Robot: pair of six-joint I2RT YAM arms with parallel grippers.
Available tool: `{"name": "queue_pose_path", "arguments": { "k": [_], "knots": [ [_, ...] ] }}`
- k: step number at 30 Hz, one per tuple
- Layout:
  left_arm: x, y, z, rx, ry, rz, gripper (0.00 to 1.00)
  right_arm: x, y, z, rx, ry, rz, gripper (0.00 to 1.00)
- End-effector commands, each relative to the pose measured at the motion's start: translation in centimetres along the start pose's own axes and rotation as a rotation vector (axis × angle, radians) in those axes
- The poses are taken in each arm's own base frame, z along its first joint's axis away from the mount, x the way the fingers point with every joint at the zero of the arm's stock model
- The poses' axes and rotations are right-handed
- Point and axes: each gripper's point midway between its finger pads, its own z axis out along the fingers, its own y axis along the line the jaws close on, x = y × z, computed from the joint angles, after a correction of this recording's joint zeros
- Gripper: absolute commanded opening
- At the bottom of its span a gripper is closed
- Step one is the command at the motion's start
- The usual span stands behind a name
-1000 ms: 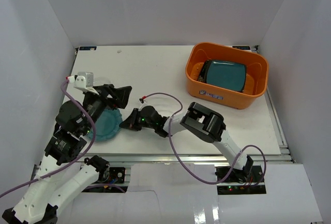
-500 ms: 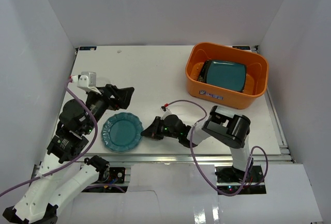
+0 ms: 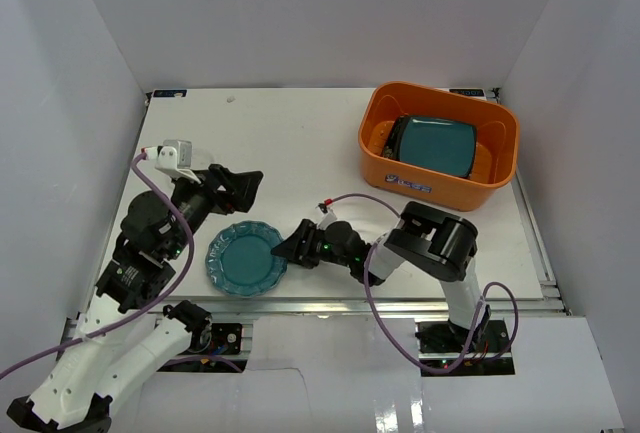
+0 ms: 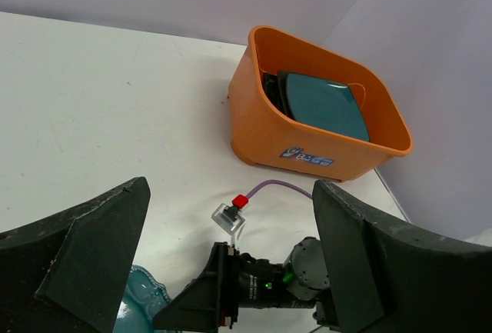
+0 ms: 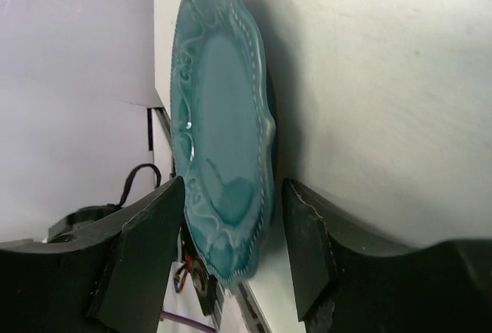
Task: Place the plates into the plastic bin on the countertop
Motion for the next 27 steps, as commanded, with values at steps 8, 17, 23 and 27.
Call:
{"name": "queue_pose_path", "arguments": {
  "k": [8,17,23,27],
  "knots": [
    [-0.2,0.9,-0.3,-0.036,-0.024,0.038,0.98,-0.6,1.9,3.5,-0.091,0.021,0.065,0.08],
    [-2.3,0.7,-0.3,-0.055,-0.070,0.057,0.98,-6.3,14.9,-3.4,-0.329,-0.155,-0.115,0.08],
    [-4.4,0.0,-1.2,-0.044,-0.123,0.022,0.98,-17.2,18.2,-13.1,-0.258,-0.467,-0.297,0.08],
    [-3.4,0.8,-0.3,-0.086,-0.101,-0.001,0.98,-26.7,18.4,-22.7,-0.139,-0.751,-0.380,0.08]
  ]
}}
